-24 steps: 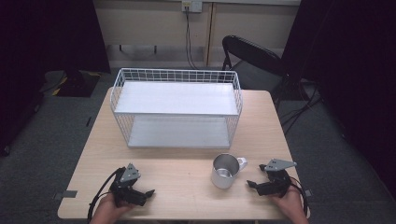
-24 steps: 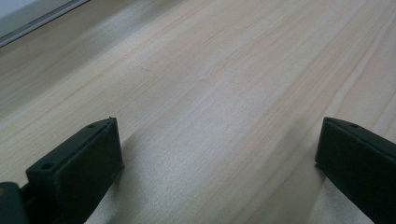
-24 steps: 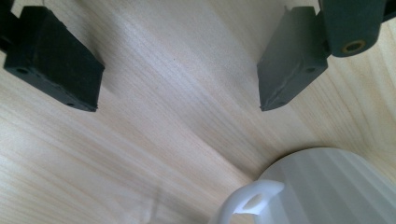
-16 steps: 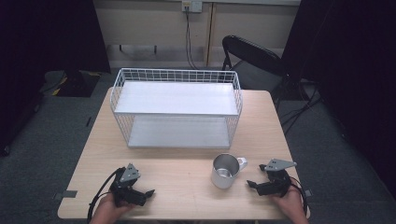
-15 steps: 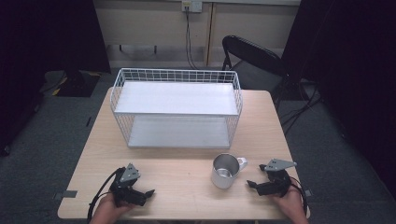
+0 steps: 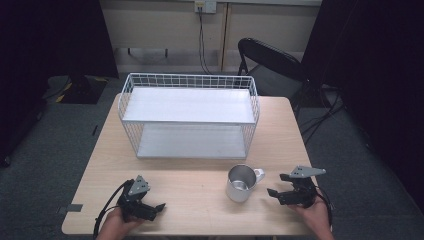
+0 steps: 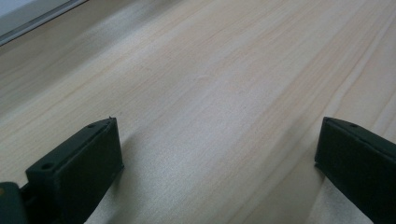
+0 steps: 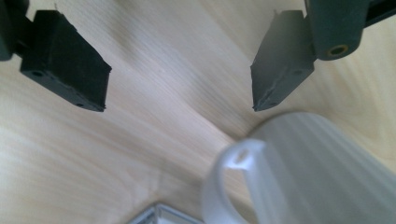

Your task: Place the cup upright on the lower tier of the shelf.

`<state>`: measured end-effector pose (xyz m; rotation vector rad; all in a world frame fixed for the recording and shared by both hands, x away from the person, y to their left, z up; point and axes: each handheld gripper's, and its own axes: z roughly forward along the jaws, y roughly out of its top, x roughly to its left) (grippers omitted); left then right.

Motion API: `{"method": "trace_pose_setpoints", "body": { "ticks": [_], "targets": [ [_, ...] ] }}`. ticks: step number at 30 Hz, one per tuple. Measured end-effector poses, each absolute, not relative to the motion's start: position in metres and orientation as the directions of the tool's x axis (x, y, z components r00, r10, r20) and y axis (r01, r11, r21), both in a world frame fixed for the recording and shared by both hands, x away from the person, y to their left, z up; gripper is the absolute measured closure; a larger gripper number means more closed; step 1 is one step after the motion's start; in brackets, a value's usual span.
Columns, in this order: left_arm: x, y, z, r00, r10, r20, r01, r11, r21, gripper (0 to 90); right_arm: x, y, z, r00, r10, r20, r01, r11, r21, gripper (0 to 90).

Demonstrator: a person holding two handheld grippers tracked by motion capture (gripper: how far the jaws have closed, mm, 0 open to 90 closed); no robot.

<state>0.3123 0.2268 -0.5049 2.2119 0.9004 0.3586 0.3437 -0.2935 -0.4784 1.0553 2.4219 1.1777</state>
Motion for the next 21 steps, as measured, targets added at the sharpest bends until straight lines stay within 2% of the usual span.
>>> {"method": "trace_pose_setpoints", "body": {
  "ticks": [11,21],
  "targets": [
    [0.313,0.227,-0.505,0.72,0.693,-0.01,0.497,-0.506,0.705,0.0,0.325,-0.276,-0.436,-0.777,0.625,0.071,0.429,0.443,0.787,23.0],
    [0.313,0.227,-0.505,0.72,0.694,-0.01,0.497,-0.506,0.705,0.0,0.323,-0.264,-0.415,-0.809,0.584,0.067,0.393,0.453,0.8,25.8]
  ]
}}
